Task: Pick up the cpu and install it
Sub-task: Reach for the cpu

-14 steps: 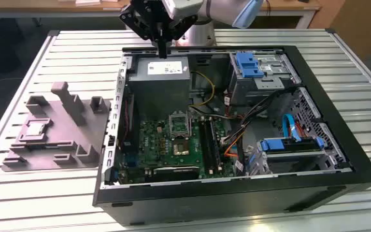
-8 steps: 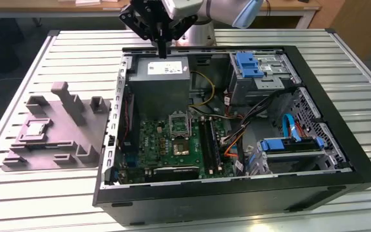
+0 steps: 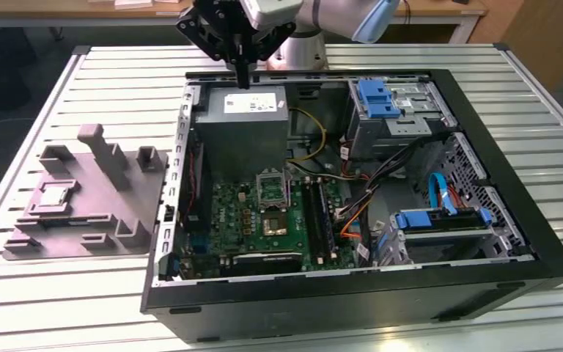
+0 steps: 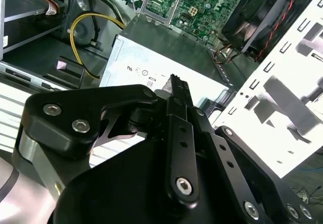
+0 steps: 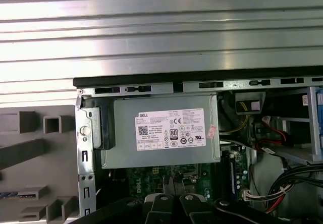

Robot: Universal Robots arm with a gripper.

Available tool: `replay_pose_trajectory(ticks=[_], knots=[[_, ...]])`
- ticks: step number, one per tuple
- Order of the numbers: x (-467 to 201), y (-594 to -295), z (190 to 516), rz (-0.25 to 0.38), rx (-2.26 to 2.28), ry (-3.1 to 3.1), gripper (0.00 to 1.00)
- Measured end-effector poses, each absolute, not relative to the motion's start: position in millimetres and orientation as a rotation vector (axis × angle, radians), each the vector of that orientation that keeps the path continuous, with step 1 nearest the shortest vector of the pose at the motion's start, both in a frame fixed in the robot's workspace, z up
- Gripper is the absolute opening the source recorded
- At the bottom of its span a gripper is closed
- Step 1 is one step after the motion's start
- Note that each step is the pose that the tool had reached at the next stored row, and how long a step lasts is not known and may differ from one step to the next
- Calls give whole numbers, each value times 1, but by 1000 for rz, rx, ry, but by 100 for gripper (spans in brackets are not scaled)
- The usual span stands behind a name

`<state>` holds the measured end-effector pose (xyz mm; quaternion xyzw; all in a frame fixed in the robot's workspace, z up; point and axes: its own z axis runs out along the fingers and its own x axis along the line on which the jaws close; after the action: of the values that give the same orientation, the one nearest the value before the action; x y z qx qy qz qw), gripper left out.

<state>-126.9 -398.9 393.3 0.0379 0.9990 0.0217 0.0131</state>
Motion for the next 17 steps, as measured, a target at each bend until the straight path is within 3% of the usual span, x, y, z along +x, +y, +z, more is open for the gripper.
replay_pose_trajectory(ticks=[17], knots=[[-133, -399, 393, 68, 118, 3113, 11]])
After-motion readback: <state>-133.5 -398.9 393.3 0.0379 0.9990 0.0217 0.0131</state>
